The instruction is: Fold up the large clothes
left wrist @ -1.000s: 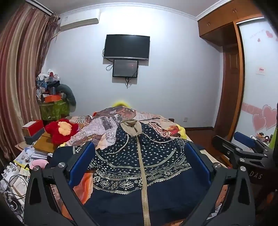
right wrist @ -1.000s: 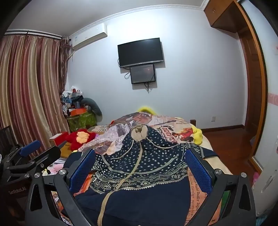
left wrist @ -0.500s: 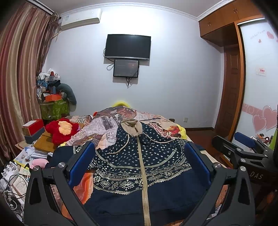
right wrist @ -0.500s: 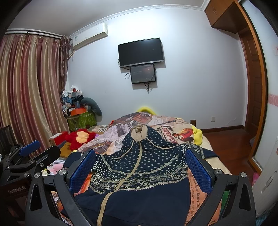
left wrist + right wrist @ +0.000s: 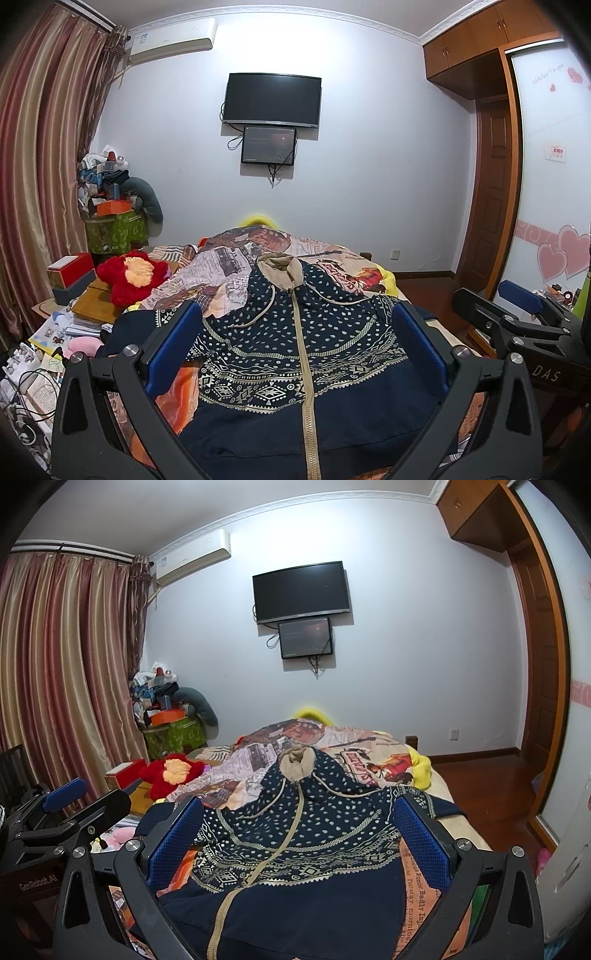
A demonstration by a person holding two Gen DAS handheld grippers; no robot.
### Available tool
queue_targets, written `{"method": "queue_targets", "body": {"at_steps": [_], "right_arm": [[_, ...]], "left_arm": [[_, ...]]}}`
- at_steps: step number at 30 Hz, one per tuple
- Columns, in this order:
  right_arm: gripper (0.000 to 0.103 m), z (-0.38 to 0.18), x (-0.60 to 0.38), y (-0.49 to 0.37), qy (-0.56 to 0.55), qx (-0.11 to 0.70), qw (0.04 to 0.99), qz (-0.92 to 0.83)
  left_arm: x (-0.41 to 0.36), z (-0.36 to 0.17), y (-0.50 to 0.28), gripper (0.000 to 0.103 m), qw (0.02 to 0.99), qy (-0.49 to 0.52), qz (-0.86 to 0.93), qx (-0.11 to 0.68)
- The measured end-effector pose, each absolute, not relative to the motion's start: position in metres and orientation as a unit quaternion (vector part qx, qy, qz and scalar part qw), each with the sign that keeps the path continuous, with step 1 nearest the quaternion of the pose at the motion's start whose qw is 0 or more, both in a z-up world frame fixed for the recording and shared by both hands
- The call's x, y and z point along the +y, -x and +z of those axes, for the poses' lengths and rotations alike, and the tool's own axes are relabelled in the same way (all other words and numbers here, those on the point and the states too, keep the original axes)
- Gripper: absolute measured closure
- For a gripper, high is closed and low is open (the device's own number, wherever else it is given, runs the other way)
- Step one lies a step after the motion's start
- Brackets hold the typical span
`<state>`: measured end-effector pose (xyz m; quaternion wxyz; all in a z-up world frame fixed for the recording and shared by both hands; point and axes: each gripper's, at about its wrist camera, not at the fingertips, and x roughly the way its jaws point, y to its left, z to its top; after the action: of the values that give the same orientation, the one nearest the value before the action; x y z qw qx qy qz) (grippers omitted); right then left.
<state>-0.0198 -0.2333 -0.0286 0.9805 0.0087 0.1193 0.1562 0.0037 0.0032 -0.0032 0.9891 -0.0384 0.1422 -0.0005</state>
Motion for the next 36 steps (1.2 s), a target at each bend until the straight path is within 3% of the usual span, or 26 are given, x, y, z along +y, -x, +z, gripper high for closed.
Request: {"method": "queue_targets", "body": {"at_steps": [36], "right_arm": [[0.0, -0.0288, -0.2324, 0.0204, -0.008, 0.119, 0.98, 0.157]], "left_arm": [[0.0048, -0.0054, -0.0063, 0.0, 0.989, 0.044, 0.0, 0.144]]}}
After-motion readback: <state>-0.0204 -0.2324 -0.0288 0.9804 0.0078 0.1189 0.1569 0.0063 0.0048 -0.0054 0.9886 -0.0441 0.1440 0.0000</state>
